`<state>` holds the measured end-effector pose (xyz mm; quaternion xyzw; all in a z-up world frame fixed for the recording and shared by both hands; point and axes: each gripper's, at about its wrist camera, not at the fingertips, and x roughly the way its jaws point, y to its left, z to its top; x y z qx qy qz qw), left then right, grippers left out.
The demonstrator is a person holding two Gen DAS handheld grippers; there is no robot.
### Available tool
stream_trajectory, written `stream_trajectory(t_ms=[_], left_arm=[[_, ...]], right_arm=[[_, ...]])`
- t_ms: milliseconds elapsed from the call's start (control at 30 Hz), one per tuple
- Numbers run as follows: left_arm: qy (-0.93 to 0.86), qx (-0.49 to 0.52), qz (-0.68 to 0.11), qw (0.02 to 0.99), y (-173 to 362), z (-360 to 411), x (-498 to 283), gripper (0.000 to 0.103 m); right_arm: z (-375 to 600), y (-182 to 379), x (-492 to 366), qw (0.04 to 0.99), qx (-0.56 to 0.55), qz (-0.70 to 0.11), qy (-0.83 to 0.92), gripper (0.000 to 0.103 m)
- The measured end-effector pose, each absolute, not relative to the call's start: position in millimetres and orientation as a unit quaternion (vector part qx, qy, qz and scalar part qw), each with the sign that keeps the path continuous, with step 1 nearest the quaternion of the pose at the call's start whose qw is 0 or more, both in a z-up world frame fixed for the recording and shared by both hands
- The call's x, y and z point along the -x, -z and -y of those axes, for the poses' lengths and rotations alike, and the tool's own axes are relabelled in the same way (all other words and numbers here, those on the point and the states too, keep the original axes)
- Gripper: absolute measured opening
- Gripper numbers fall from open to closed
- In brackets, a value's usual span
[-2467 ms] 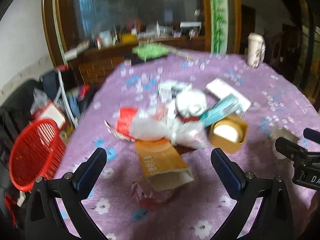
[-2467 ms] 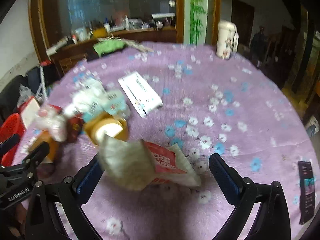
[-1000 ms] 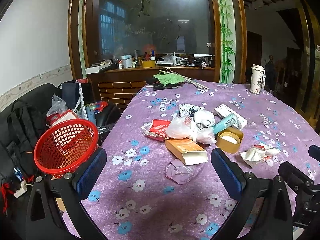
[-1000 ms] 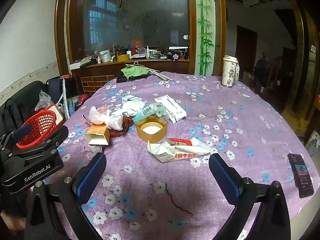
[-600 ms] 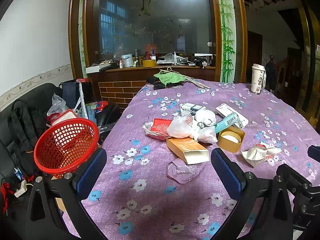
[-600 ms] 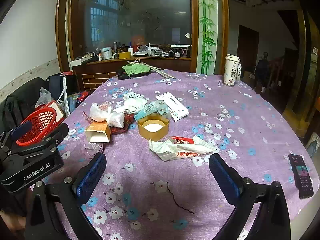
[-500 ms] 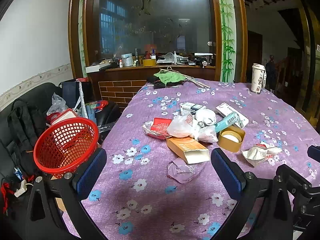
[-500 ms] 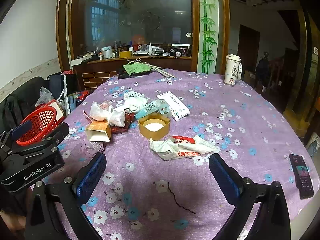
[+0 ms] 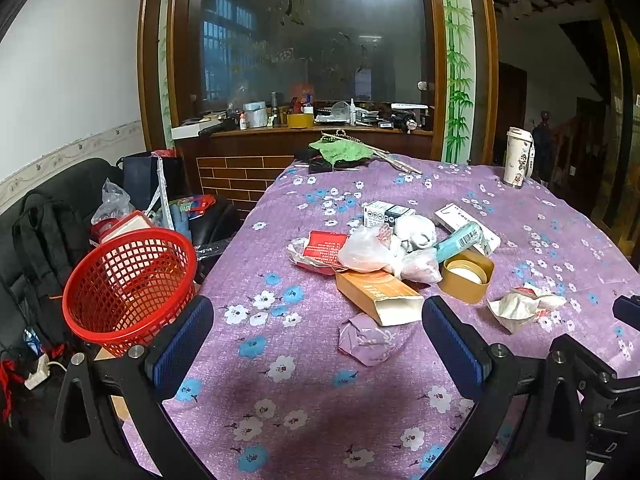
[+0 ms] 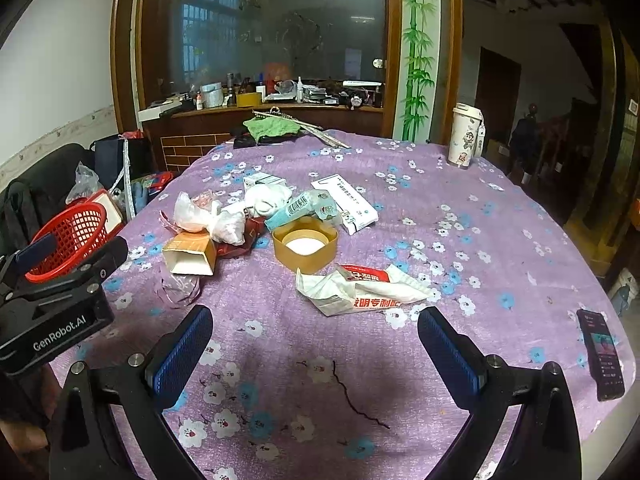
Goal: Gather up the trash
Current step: 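Move both tools toward the trash on the table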
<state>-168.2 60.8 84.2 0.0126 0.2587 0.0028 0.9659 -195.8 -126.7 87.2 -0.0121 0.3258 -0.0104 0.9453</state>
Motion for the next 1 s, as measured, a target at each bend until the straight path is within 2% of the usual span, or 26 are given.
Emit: stream_trajectory(t_ms=[1000], left_arm=[[0.026, -0.033, -0.29, 0.956, -70, -42, 152, 0.103]], right_arm=[[130, -71, 184, 0.937, 0.021, -0.349, 0.01, 0.103]])
